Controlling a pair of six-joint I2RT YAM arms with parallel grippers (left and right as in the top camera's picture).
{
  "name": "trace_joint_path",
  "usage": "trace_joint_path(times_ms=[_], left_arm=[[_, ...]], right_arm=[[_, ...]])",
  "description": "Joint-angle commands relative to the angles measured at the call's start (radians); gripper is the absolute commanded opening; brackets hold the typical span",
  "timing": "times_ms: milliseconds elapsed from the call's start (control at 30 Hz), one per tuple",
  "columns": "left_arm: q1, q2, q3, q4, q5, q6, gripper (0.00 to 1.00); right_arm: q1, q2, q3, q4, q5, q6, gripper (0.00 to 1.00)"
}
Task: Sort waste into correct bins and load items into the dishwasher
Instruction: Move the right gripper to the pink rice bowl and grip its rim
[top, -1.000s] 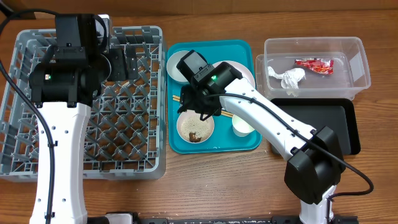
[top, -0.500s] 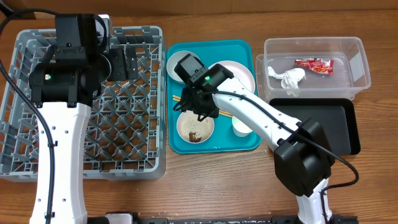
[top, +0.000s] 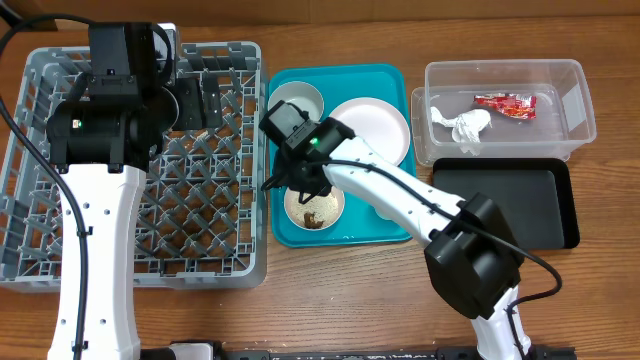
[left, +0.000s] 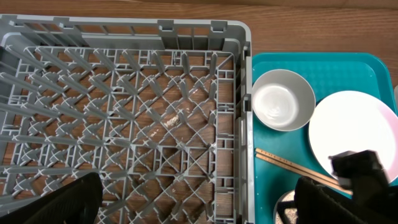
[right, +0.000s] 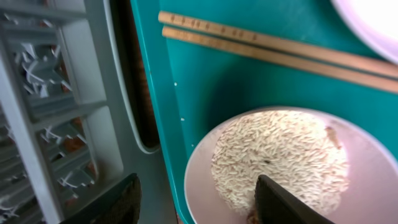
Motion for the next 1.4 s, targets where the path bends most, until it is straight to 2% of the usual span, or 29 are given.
trace_joint_path(times_ms=[0,233,1367], left_arm=[[0.005,0.002,0.024,0.002,-0.01,0.012,1.0],[0.005,0.002,0.024,0.0,-0.01,0.012,1.0],[0.005,0.002,0.024,-0.003,-0.01,0.012,1.0]], right_arm=[[0.015,0.037,0.001,0.004,0.019,0.019,0.6],[0.018,0.043,0.001,0.004,0.021,0.019,0.56],[0.024,0.093,0.001,-0.033,0.01,0.015,0.56]])
